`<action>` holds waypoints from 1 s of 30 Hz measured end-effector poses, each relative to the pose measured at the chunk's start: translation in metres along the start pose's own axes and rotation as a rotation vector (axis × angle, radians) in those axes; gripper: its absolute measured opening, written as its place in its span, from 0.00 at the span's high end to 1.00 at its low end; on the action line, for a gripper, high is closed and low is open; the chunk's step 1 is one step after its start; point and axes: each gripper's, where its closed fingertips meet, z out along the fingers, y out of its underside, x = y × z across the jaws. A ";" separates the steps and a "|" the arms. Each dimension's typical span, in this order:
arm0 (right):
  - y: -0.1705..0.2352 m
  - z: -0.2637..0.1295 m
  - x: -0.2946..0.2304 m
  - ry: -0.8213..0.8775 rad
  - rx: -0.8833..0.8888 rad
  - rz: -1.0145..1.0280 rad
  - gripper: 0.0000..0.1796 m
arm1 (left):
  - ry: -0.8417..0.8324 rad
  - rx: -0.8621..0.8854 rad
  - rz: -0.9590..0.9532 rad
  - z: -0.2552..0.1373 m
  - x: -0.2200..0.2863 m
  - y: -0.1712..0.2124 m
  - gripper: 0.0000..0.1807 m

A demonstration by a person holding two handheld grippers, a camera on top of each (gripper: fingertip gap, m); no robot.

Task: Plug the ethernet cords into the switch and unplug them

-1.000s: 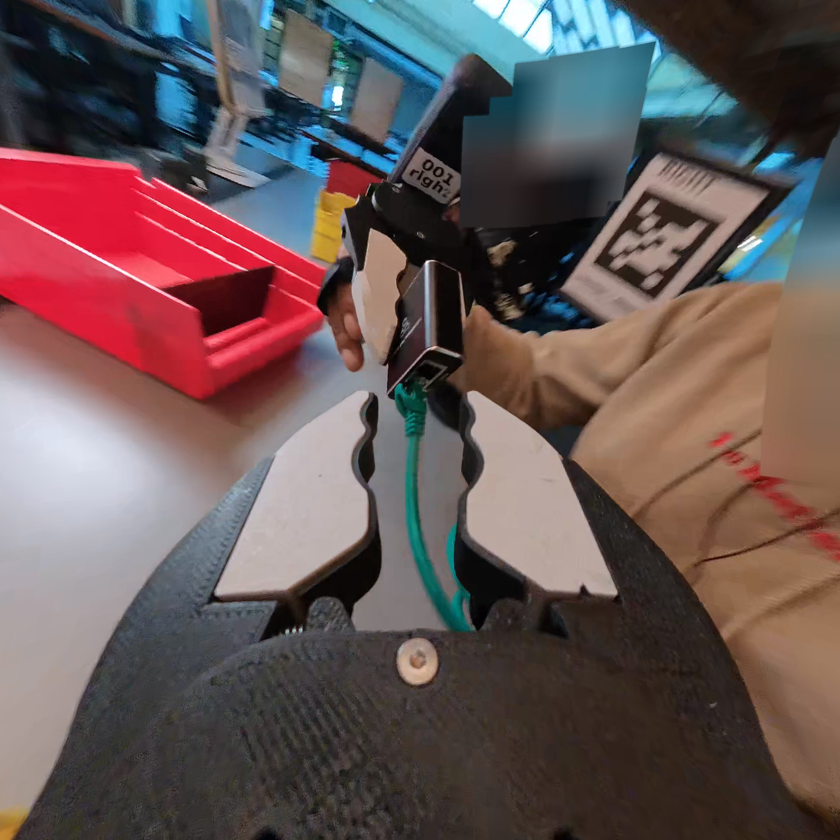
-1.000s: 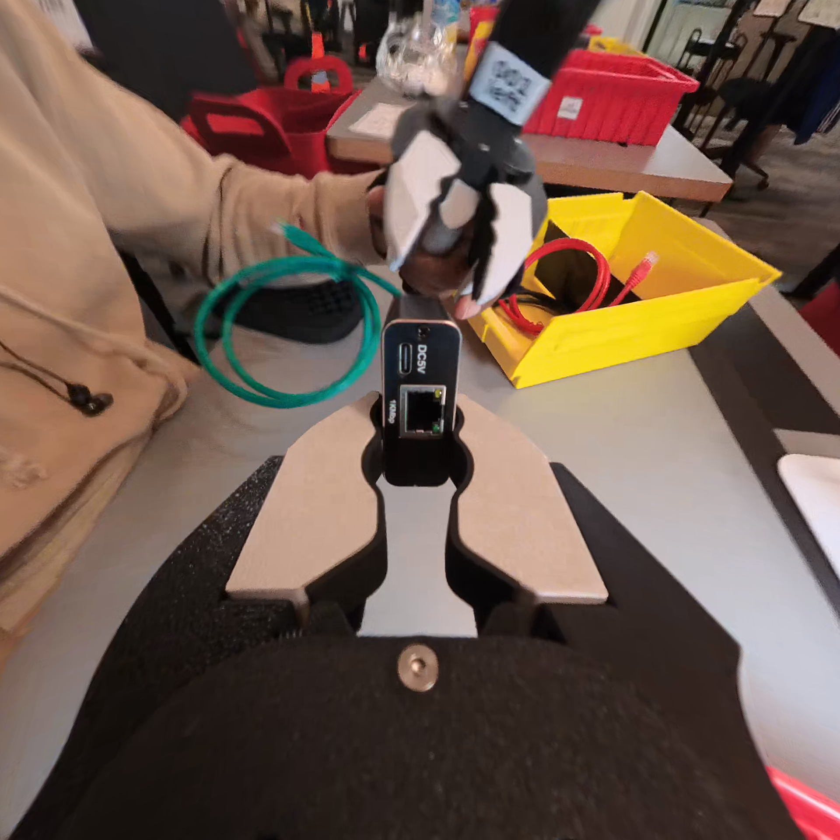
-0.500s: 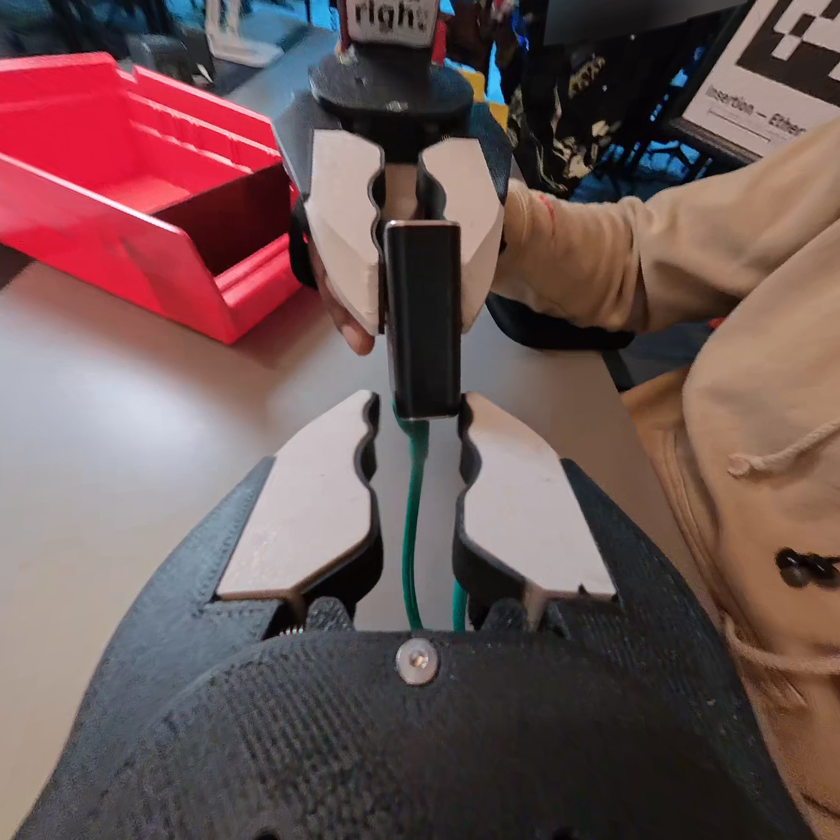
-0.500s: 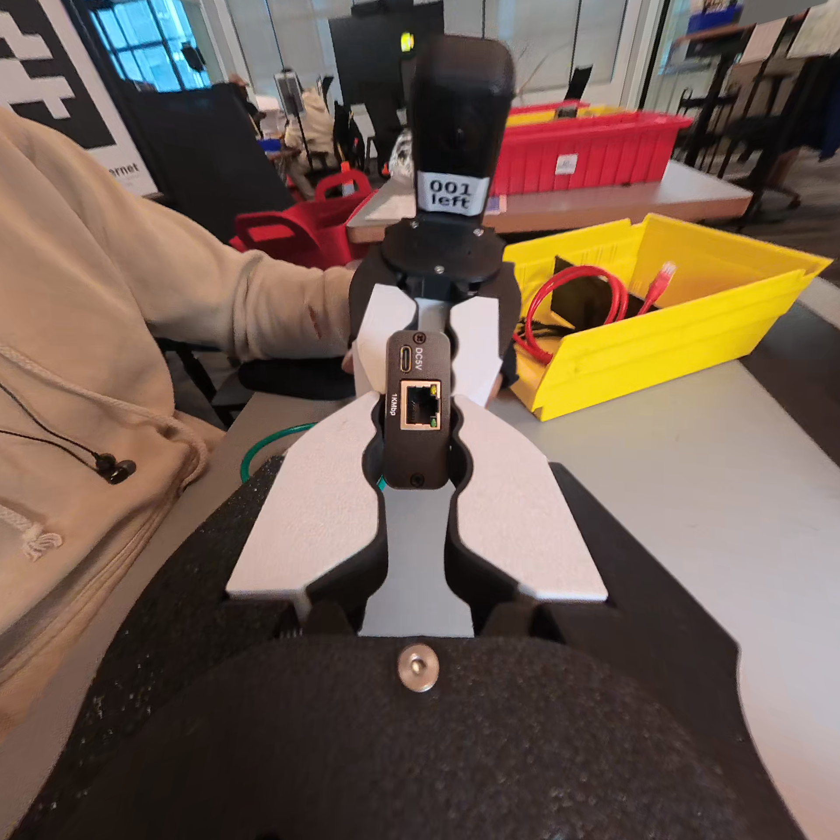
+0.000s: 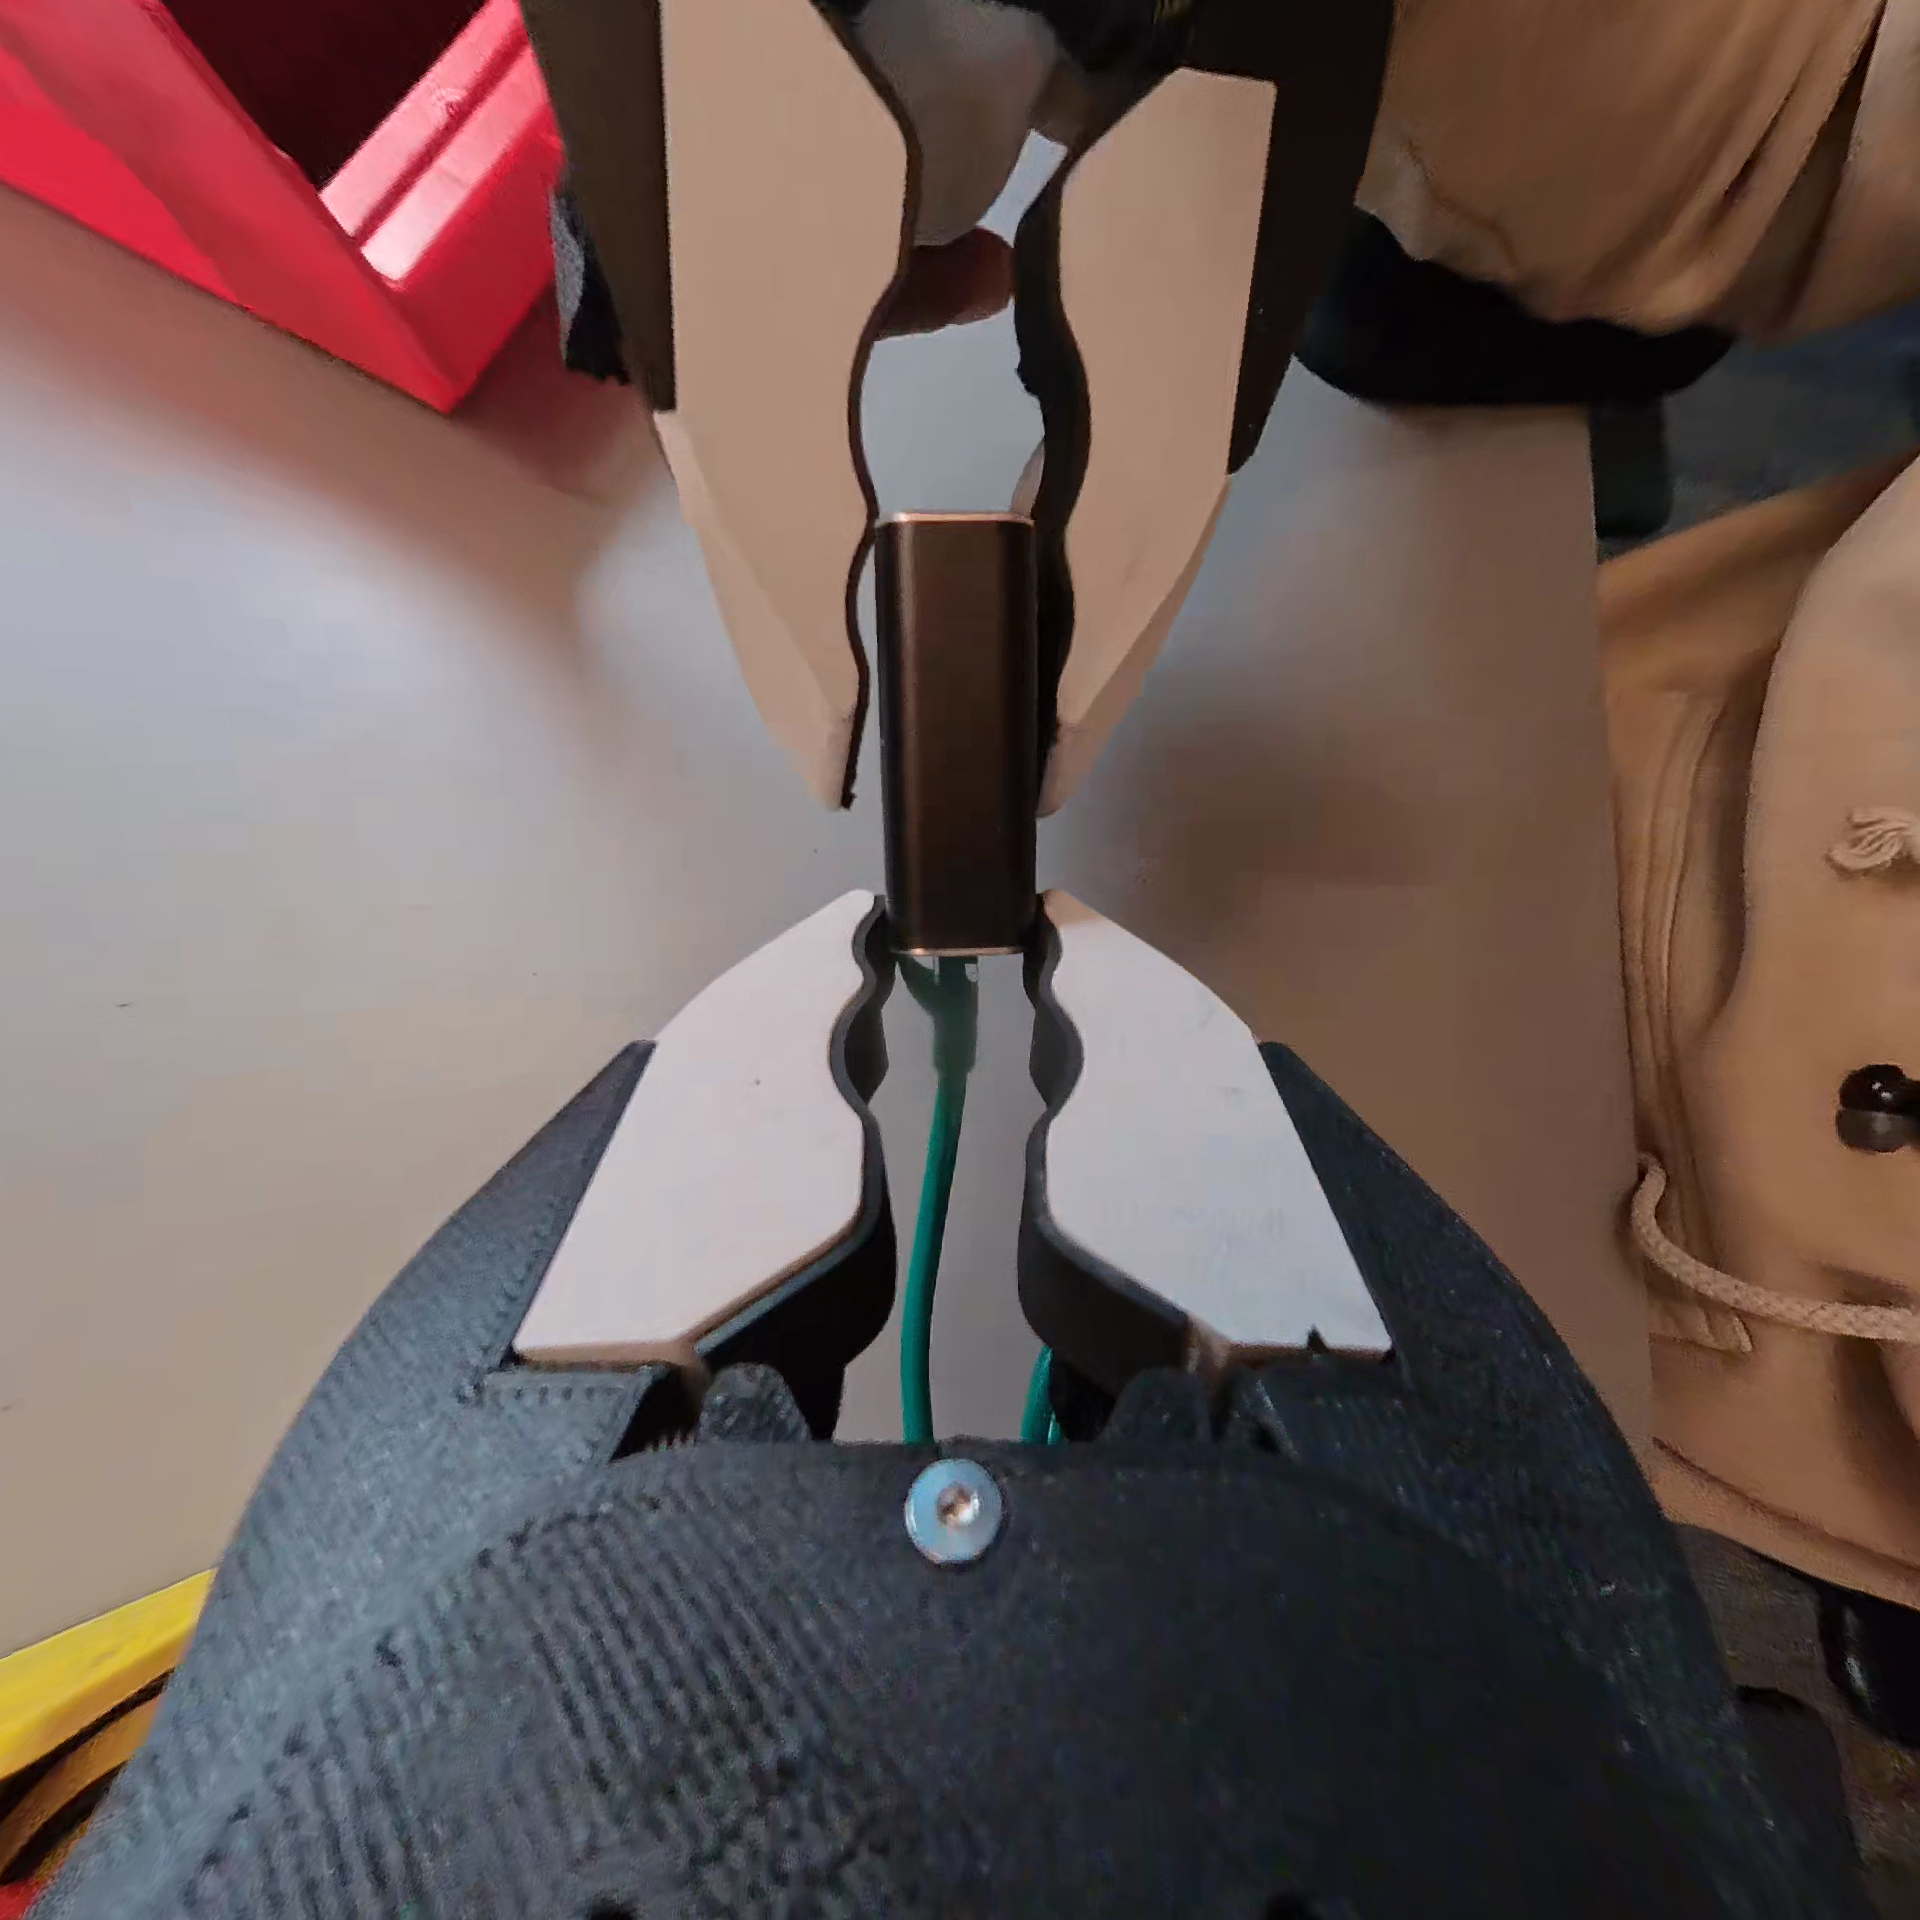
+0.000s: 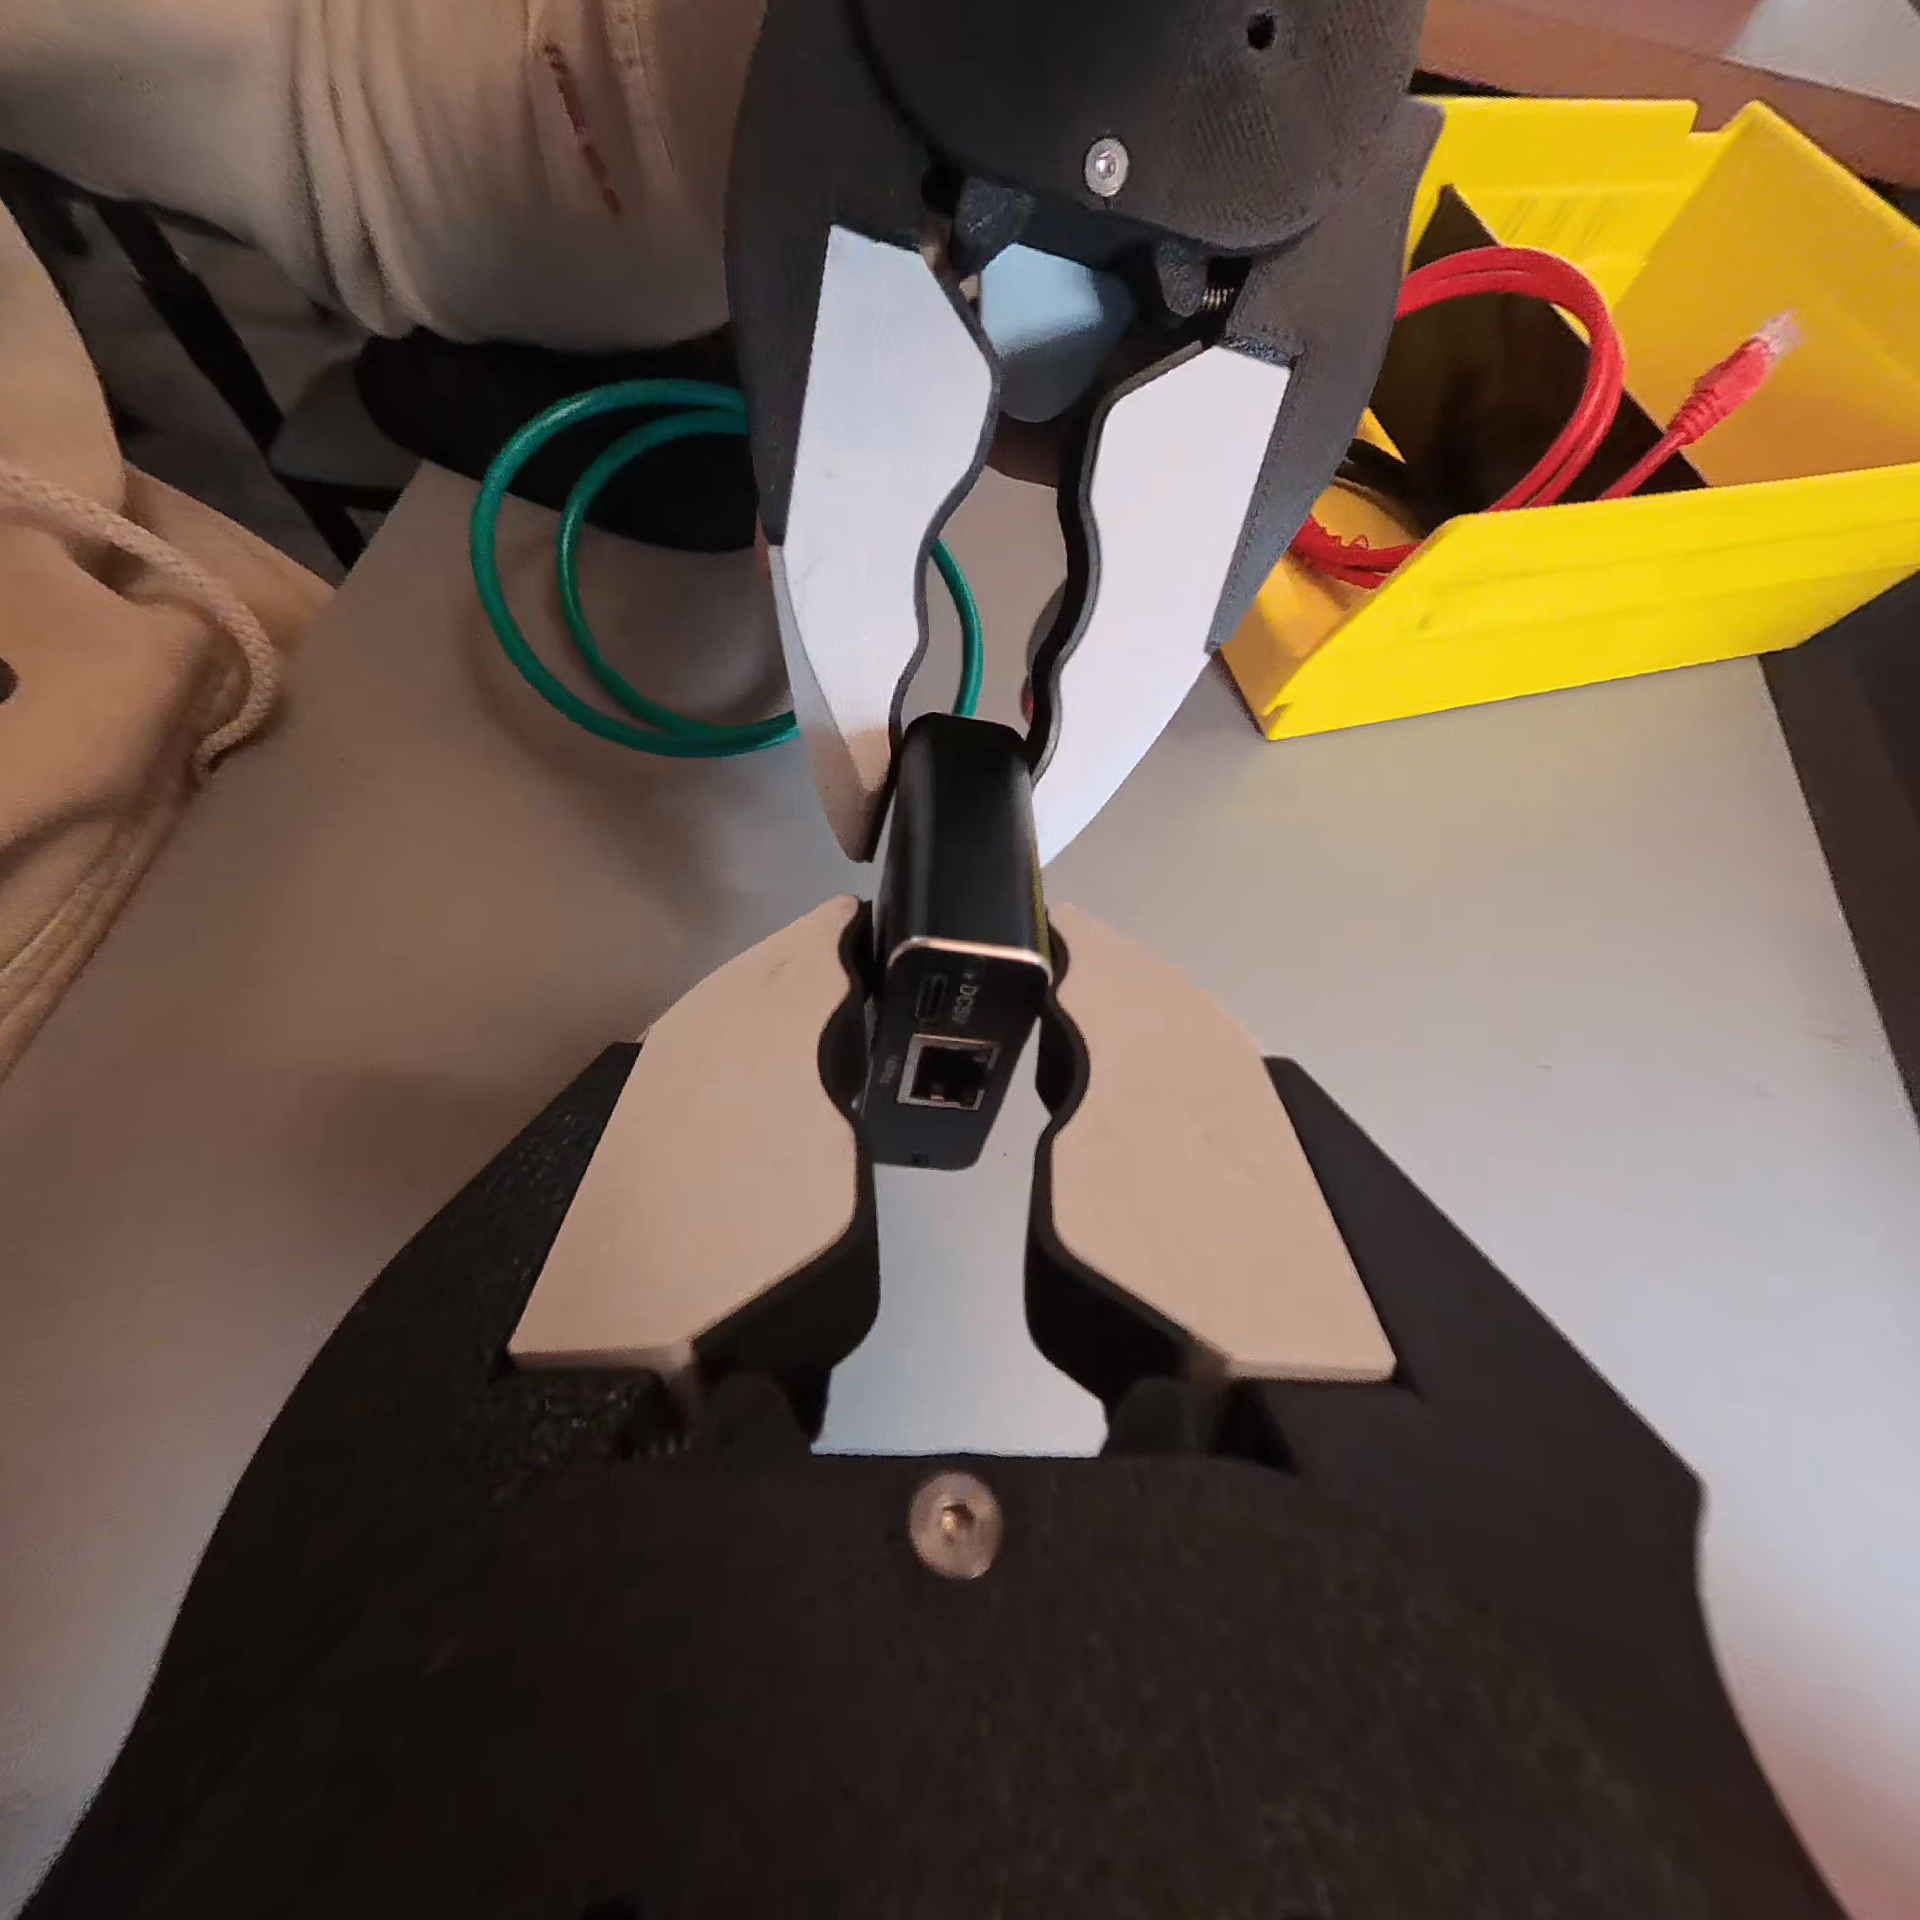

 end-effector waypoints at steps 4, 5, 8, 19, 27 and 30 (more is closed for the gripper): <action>-0.011 -0.010 0.005 -0.002 0.100 0.030 0.86 | -0.042 0.087 0.034 -0.012 -0.005 -0.011 0.86; -0.010 -0.015 0.007 0.002 0.101 0.027 0.86 | -0.063 0.124 0.037 -0.021 -0.008 -0.017 0.85; -0.012 -0.035 0.013 0.021 0.151 0.046 0.86 | -0.192 0.290 0.019 -0.074 -0.030 -0.034 0.80; -0.052 -0.133 0.028 0.087 0.557 0.079 0.87 | -0.952 0.425 -0.509 -0.229 -0.179 0.082 0.81; -0.055 -0.167 0.031 0.120 0.658 0.078 0.86 | -0.962 0.208 -0.640 -0.181 -0.217 0.130 0.79; -0.055 -0.170 0.031 0.131 0.660 0.077 0.86 | -0.989 0.138 -0.655 -0.176 -0.227 0.140 0.76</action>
